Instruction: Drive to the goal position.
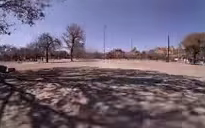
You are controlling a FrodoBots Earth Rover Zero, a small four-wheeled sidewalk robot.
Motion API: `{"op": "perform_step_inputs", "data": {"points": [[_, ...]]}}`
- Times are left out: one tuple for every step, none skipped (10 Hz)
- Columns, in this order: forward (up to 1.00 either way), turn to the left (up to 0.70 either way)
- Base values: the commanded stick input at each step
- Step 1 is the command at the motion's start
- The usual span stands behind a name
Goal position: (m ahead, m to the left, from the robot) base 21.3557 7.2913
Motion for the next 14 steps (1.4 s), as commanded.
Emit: {"op": "perform_step_inputs", "data": {"points": [[1.00,0.00],[1.00,0.00],[1.00,0.00],[1.00,0.00],[1.00,0.00],[1.00,0.00],[1.00,0.00],[1.00,0.00],[1.00,0.00],[1.00,0.00],[1.00,0.00],[1.00,-0.03],[1.00,-0.15],[1.00,-0.27]]}}
